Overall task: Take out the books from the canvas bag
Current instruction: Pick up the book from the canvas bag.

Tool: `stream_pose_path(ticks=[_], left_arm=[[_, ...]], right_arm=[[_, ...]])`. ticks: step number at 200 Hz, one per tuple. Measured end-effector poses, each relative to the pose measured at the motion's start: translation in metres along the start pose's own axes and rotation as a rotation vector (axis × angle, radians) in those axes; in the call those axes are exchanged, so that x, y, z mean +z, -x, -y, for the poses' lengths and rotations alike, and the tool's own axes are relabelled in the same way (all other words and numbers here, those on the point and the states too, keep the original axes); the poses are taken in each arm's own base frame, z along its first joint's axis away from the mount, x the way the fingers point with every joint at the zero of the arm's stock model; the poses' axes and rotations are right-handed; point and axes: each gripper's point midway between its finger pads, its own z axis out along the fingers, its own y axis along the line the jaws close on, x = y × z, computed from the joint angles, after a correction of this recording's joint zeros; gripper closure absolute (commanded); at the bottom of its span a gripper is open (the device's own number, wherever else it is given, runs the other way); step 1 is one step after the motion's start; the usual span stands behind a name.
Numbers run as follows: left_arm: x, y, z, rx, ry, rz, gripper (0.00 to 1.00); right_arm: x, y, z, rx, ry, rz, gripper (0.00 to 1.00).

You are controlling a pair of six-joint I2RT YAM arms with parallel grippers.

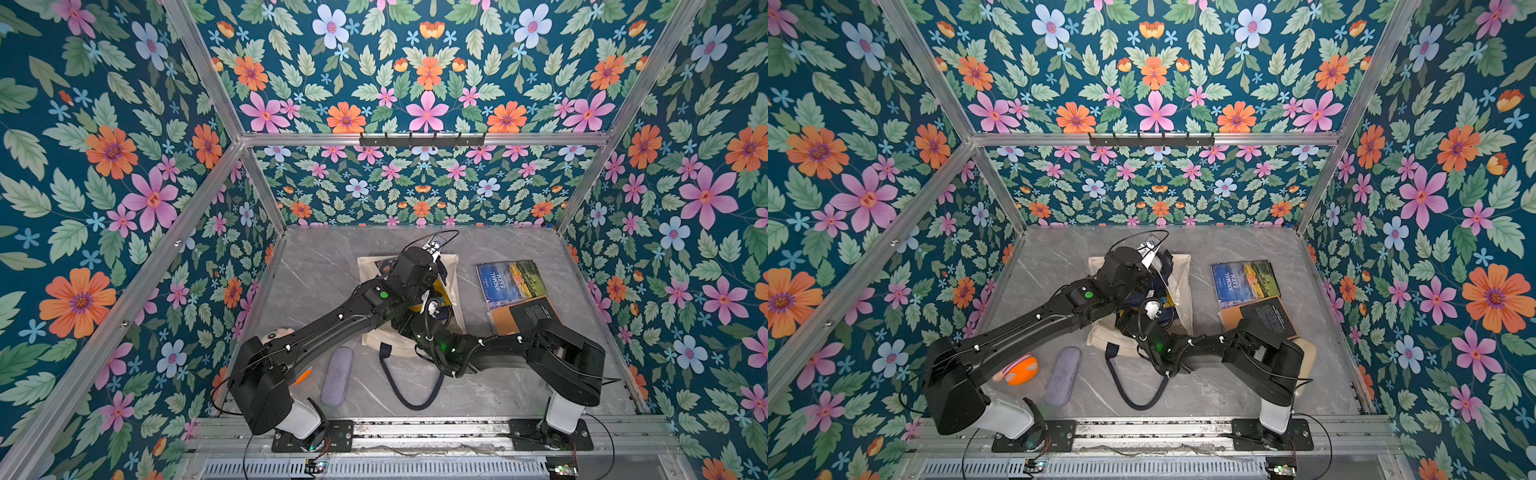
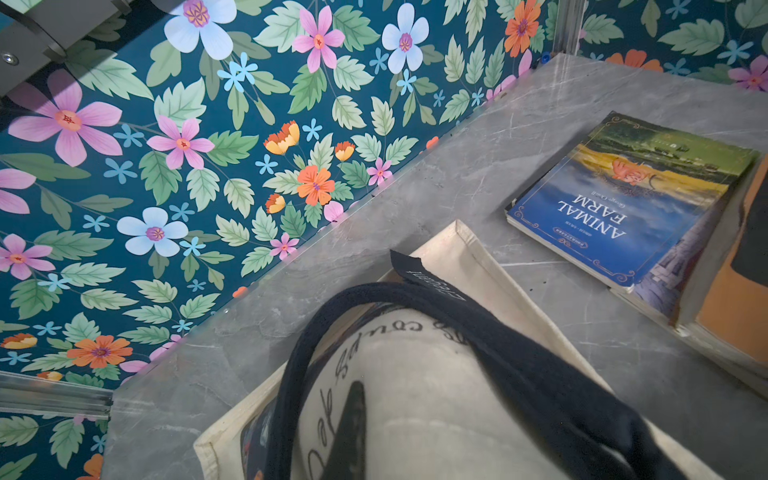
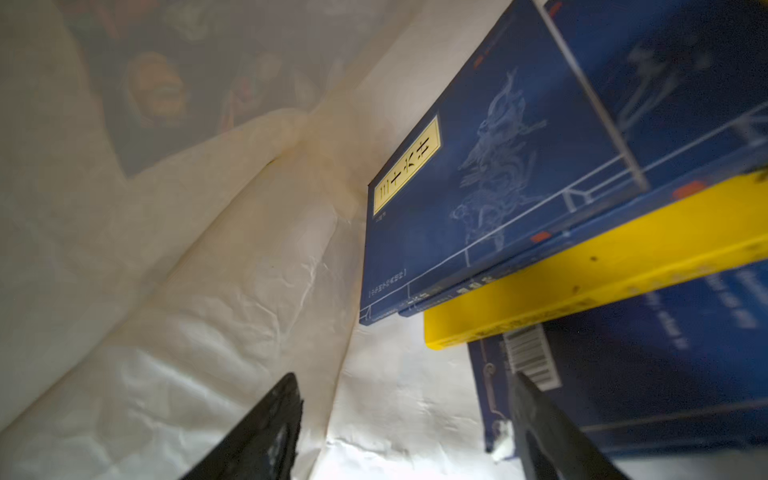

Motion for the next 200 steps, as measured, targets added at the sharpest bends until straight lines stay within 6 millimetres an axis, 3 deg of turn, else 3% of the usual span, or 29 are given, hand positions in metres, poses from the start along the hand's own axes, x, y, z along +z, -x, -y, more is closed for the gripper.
stream_pose_path(ticks=[77,122,166,200], left_arm=[[-0.007,-0.006,0.002,-0.101,-0.023,0.054,1.00],[-0.009,-0.007,0.007,-0.150,-0.051,0.079,1.00],[-0.011,-0.005,0.011,-0.189,-0.081,0.098,1.00],[-0.013,-0.005,0.013,-0.216,-0.097,0.107,1.00]], right_arm=[[0.031,-0.013,-0.001,0.126,-0.018,-0.022,0.31],[0.046,-0.027,-0.015,0.187,0.014,-0.079,0.34],[0.057,-0.041,-0.014,0.245,0.012,-0.115,0.43],[0.068,-0.043,-0.023,0.259,0.031,-0.116,0.46]])
